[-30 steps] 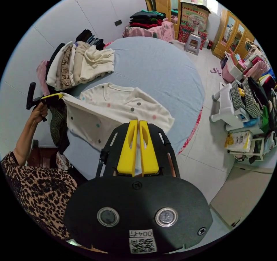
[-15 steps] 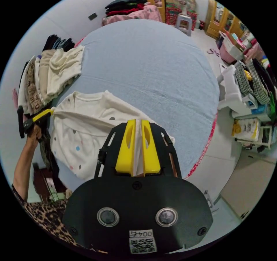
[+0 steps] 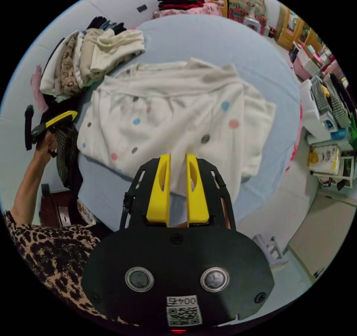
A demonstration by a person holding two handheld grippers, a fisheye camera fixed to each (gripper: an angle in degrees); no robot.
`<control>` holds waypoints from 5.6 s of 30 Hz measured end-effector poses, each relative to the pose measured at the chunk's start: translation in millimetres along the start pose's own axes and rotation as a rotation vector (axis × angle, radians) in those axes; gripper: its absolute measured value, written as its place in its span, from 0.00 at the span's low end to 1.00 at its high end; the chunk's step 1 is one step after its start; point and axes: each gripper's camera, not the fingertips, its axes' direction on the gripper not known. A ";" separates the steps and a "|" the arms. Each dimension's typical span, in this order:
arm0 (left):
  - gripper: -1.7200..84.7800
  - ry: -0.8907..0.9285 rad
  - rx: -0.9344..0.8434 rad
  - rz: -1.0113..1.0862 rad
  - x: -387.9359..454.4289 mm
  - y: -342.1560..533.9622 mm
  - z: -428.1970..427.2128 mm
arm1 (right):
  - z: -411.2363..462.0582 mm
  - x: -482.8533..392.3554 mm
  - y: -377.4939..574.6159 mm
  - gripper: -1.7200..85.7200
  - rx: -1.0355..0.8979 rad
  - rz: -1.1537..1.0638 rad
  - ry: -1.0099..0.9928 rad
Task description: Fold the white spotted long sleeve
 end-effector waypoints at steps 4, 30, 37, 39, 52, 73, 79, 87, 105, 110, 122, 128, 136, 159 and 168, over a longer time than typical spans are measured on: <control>0.05 0.067 -0.030 -0.019 -5.7 59.3 9.8 | 23.1 -4.3 -6.6 0.11 -0.038 0.067 0.001; 0.08 0.269 -0.060 0.043 -17.5 62.4 85.1 | 43.9 -30.9 -104.4 0.12 -0.196 0.054 0.114; 0.05 0.209 -0.175 -0.012 -29.8 49.5 117.6 | 45.7 -26.6 -115.7 0.12 -0.215 0.048 0.101; 0.04 0.255 -0.203 -0.028 -35.5 43.2 119.5 | 45.9 -25.2 -117.7 0.12 -0.219 0.044 0.099; 0.10 0.131 -0.149 0.030 0.0 -113.3 139.3 | 46.0 -22.8 -121.3 0.12 -0.225 -0.005 0.119; 0.05 -0.033 -0.197 -0.002 34.1 -151.7 203.4 | 32.3 8.7 -91.8 0.11 -0.233 -0.065 0.047; 0.05 -0.076 -0.192 0.045 49.9 -154.6 209.5 | -10.9 50.9 -78.4 0.10 -0.074 -0.060 -0.124; 0.05 -0.084 -0.200 0.046 58.2 -159.0 214.3 | -50.9 100.6 -115.4 0.12 0.207 0.023 -0.036; 0.05 -0.039 -0.200 -0.016 50.8 -157.7 215.3 | -64.3 102.4 -122.7 0.01 0.347 -0.155 0.141; 0.05 -0.040 -0.190 -0.013 48.6 -153.8 212.4 | -30.6 127.2 -131.1 0.02 0.167 -0.031 0.125; 0.06 -0.025 -0.138 -0.044 35.7 -136.0 199.2 | -63.3 126.1 -106.2 0.13 0.209 0.058 0.104; 0.09 0.030 -0.097 -0.090 16.0 -121.9 186.2 | -77.1 79.8 -62.1 0.11 0.323 -0.040 0.066; 0.12 0.010 -0.078 -0.058 8.5 -107.8 162.2 | -16.9 70.3 -65.5 0.16 0.121 -0.050 0.125; 0.13 0.104 -0.002 -0.051 26.7 -108.7 149.3 | -8.2 47.9 -84.3 0.15 0.058 -0.067 0.181; 0.16 0.093 -0.001 -0.006 43.7 -73.1 94.3 | -3.5 43.2 -80.6 0.15 0.075 -0.050 0.190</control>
